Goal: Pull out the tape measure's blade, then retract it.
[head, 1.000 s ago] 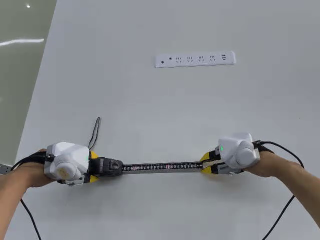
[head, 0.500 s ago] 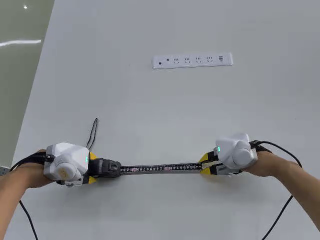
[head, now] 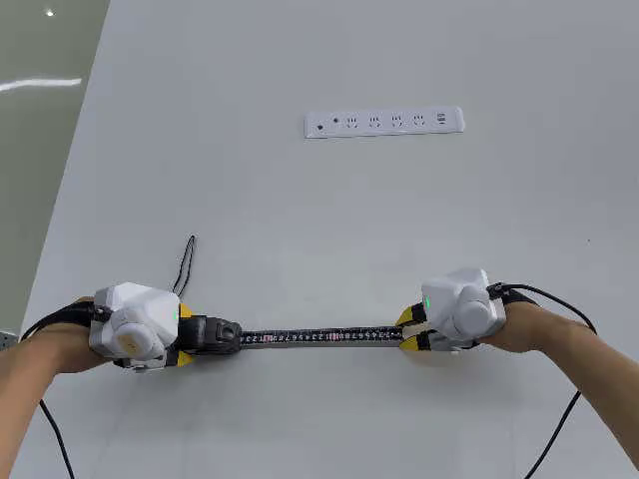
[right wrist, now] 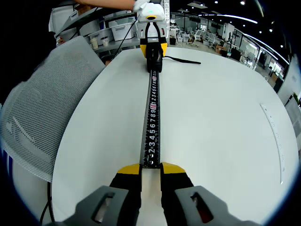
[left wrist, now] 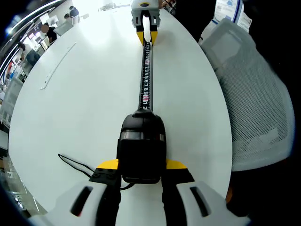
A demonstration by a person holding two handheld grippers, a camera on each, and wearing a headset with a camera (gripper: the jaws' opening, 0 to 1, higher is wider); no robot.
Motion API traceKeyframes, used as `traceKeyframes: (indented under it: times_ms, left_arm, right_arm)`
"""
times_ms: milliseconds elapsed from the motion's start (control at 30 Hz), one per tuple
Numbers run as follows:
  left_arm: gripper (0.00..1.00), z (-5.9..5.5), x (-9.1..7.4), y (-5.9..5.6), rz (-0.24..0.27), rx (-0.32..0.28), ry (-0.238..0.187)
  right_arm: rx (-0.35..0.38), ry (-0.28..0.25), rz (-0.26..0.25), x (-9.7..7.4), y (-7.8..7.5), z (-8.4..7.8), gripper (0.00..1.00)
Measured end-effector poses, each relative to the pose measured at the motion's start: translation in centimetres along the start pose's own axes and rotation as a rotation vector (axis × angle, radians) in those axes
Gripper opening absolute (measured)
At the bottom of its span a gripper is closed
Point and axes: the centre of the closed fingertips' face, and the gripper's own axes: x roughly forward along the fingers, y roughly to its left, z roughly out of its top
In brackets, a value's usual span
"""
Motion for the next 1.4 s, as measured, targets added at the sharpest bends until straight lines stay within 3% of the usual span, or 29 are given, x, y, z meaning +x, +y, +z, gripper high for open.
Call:
traceKeyframes:
  times_ms: [600, 767, 1267, 1400]
  left_arm:
    - [0.31, 0.1, 0.2, 0.0, -0.002, 0.003, -0.009]
    - [0.33, -0.7, 0.5, -0.2, 0.006, 0.028, 0.017]
    - [0.46, -1.6, -1.3, -1.4, 0.053, -0.073, -0.013]
    - [0.48, -1.3, -2.0, -2.0, 0.073, -0.121, -0.05]
  right_arm:
    - [0.04, -0.004, -0.013, 0.3, -0.2, 0.2, 0.23]
    - [0.053, 0.005, -0.029, 0.3, -0.2, -0.1, 0.28]
    - [0.12, 0.0, -0.11, -2.0, 0.9, 0.7, 0.34]
    - [0.169, -0.004, -0.145, -2.6, 1.5, 1.0, 0.37]
